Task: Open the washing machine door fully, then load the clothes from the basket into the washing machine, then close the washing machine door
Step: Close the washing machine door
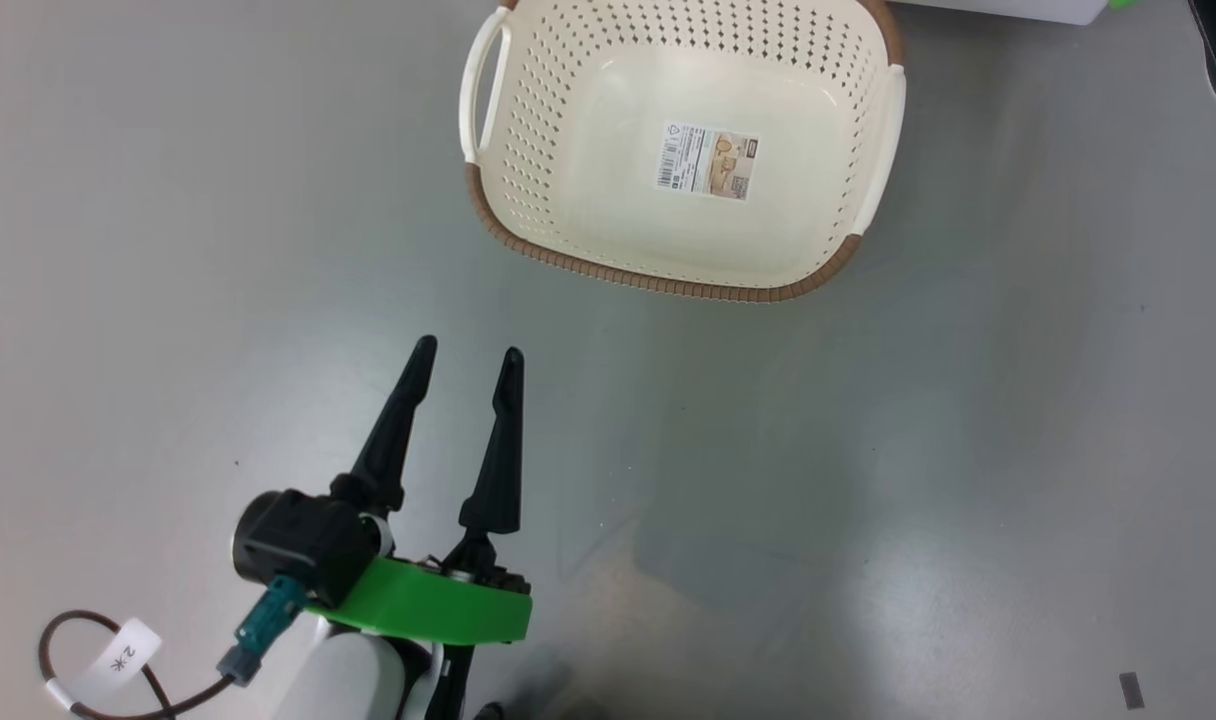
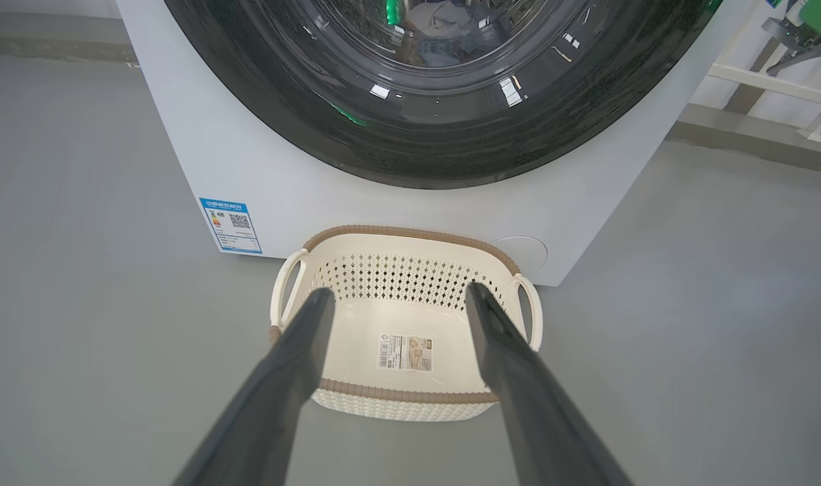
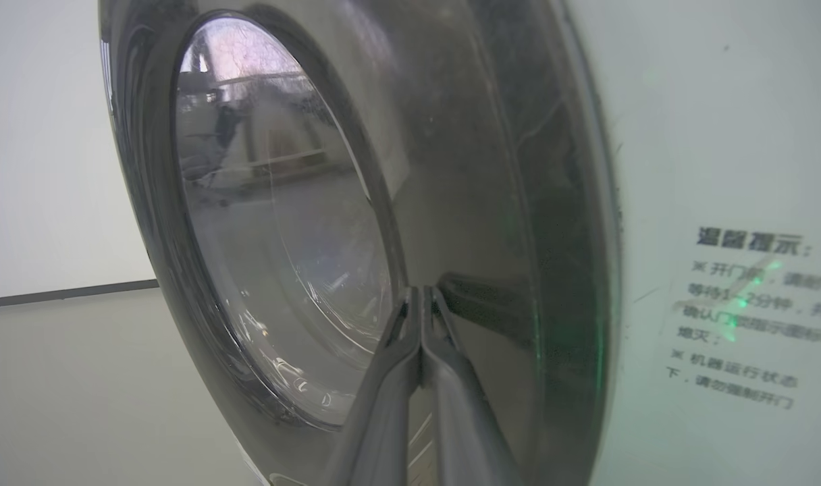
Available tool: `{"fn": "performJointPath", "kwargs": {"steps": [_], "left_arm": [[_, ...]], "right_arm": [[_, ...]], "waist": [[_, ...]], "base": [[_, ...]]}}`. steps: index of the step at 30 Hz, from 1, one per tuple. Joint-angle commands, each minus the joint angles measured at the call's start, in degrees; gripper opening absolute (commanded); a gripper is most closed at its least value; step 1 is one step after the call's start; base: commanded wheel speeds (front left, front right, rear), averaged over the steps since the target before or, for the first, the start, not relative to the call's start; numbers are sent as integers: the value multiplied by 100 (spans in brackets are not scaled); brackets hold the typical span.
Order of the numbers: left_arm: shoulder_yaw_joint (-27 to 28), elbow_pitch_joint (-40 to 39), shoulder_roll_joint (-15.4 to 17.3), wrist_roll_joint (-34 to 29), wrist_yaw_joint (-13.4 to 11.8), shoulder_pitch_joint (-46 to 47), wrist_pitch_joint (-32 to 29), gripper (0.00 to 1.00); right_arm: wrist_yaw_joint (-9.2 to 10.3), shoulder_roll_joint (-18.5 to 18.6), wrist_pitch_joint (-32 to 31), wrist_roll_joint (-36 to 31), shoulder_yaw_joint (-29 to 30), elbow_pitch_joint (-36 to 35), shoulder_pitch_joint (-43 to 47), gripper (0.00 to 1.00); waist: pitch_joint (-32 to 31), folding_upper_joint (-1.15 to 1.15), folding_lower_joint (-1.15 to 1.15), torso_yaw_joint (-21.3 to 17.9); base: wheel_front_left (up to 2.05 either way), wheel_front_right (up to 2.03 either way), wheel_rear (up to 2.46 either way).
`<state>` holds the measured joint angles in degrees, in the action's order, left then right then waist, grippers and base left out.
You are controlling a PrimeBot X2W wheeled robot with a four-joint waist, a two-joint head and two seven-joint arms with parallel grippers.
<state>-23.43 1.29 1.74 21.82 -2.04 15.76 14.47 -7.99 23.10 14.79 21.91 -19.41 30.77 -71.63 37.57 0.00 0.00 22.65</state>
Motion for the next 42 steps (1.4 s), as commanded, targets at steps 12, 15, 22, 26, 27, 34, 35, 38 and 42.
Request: {"fn": "performJointPath", "kwargs": {"steps": [12,15,22,26,27,34,35,38,42], "left_arm": [[254,-83,114,25,-18,69,52,100],[310,-88,114,4,-13,55,52,100],[494,-71,114,-129,22,-5,52,100],[619,-50,114,-219,51,-55,52,100],[652,-44,114,-241,62,-75,52,100],[925,15,114,-450,168,-244,52,100],[963,22,114,-475,179,-272,52,100],[1077,43,114,-539,216,-374,52,100],[1201,60,114,-629,252,-498,52,100]], "right_arm": [[50,-121,19,350,-55,-176,99,0],[50,-41,19,402,-314,-348,300,0],[50,-16,20,576,-483,-827,897,0],[50,-54,20,669,-449,-1011,1318,0],[50,-71,20,678,-418,-1042,1436,0],[50,-293,20,576,-25,-1275,2455,48],[50,-339,20,575,25,-1275,2585,90],[50,-425,20,453,129,-1356,2917,100],[50,-556,20,413,304,-1445,3297,100]], "waist": [[-95,0,0,-142],[-197,0,0,-183],[-497,0,0,-355],[-700,0,0,-476],[-759,0,0,-510],[-1261,0,0,-739],[-1330,0,0,-766],[-1525,0,0,-854],[-1742,0,0,-949]], "base": [[0,0,0],[0,0,0],[0,0,0],[0,0,0],[0,0,0],[0,0,0],[0,0,0],[0,0,0],[0,0,0]]}}
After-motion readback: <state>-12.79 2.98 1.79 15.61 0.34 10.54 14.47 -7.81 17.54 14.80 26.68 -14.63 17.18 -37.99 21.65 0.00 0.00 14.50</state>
